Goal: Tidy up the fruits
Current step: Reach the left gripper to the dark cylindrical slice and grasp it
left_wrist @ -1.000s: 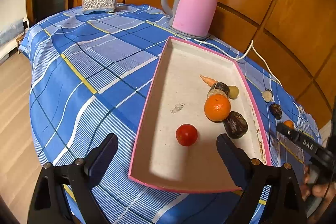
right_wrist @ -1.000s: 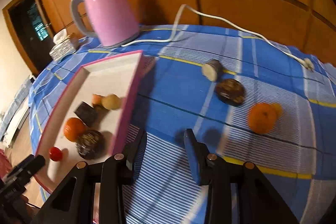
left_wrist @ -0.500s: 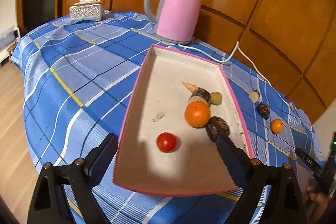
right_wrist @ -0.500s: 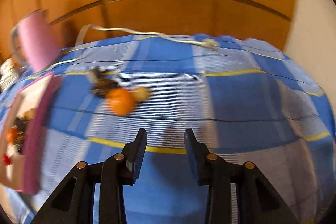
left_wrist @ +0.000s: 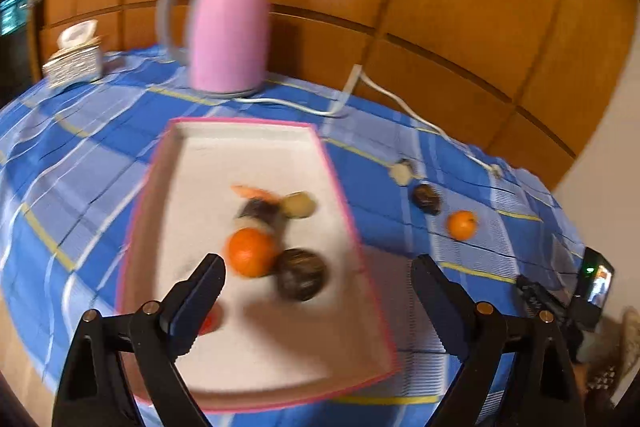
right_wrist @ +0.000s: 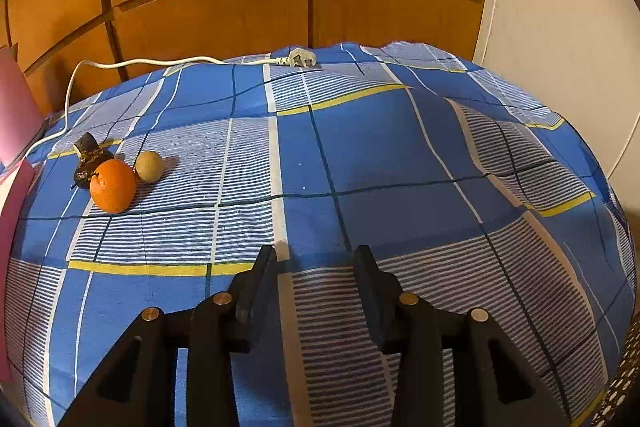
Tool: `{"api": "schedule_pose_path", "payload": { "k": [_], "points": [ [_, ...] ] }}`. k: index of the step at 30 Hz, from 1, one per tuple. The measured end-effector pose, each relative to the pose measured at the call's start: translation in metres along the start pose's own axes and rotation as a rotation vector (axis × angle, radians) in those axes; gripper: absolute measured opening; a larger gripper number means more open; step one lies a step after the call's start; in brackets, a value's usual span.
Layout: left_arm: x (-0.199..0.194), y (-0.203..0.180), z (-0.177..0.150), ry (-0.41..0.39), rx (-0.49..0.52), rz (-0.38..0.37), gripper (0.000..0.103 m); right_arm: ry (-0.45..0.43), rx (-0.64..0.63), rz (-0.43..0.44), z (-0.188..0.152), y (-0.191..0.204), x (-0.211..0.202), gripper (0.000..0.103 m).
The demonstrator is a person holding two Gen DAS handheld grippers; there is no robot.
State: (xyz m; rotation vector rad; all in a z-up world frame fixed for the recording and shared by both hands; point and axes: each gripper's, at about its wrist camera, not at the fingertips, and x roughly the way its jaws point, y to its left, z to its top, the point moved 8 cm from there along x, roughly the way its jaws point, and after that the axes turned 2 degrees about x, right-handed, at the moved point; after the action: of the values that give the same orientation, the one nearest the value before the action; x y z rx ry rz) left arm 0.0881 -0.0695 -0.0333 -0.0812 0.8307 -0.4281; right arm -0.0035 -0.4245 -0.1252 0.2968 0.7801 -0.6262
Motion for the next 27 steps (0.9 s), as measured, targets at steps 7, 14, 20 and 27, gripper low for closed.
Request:
{"api": "schedule_pose_path", "payload": {
  "k": [7, 14, 20, 27],
  "points": [
    [0.033, -0.057, 0.026, 0.084, 0.037, -0.133, 0.084, -0.013, 0.015, 0.012, -0.001, -0.001, 0.0, 0.042],
    [0.09, -0.088, 0.053, 0.157, 0.09, -0.151, 0.064, -0.023, 0.024, 0.02, -0.001, -0.001, -0.001, 0.043],
    [0.147, -0.104, 0.068, 0.203, 0.078, -0.157, 0.064, -0.026, 0.012, 0.042, -0.002, 0.003, 0.0, 0.053],
    [0.199, -0.11, 0.081, 0.227, 0.084, -0.127, 0.064, -0.031, 0.016, 0.046, -0.002, 0.004, 0.0, 0.054]
  ]
}}
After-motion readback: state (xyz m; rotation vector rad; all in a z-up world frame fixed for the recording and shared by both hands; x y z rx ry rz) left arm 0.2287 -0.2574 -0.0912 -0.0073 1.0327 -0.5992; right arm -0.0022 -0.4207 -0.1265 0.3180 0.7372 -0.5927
